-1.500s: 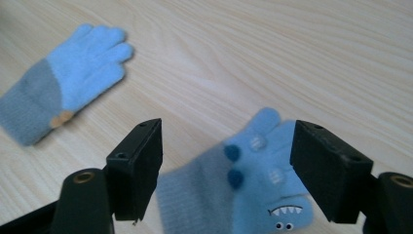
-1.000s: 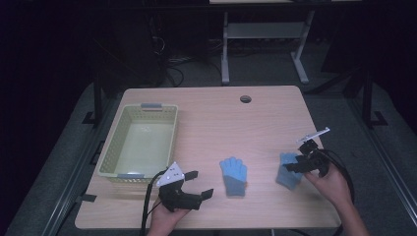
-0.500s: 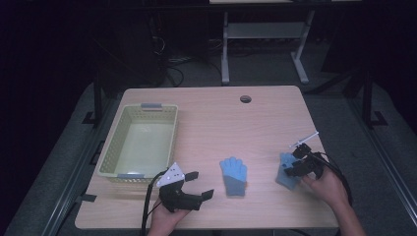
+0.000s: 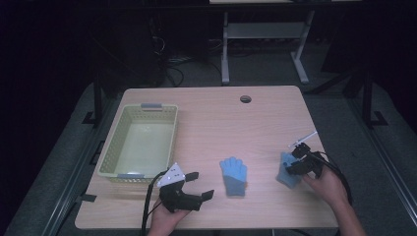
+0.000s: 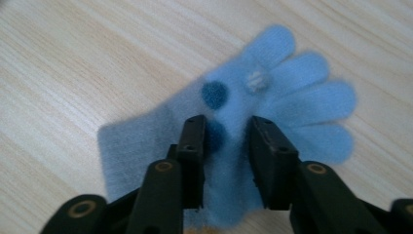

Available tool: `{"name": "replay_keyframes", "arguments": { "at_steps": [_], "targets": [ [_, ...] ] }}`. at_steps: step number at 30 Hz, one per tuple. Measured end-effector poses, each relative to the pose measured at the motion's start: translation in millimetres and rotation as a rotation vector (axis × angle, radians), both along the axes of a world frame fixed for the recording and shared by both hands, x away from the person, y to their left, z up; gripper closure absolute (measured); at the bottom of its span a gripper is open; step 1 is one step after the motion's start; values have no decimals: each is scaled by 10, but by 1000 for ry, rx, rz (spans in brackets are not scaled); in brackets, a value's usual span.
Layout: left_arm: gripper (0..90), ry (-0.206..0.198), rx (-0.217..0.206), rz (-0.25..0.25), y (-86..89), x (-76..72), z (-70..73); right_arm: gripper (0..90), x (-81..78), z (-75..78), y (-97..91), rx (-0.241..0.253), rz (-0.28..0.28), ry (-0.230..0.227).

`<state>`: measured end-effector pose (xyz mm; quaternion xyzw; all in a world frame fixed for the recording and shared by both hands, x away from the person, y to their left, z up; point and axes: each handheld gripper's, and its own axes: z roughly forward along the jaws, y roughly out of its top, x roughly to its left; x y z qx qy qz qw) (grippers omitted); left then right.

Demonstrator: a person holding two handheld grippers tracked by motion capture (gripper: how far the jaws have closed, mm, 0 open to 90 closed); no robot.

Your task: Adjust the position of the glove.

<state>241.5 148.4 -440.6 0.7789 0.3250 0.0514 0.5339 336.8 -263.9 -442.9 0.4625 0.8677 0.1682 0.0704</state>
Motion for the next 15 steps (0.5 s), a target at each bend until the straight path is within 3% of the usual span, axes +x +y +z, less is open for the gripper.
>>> {"name": "replay_keyframes", "arguments": {
  "at_steps": [4,9,15],
  "targets": [
    [139,-6,-14,8,21,-7,15,780,-2,4,0,0,14,-5],
    [139,-8,-17,14,45,-10,20,816,-7,12,6,-2,21,-6],
    [141,-11,-17,9,34,-21,29,824,-28,88,-39,56,7,-27]
  ]
}}
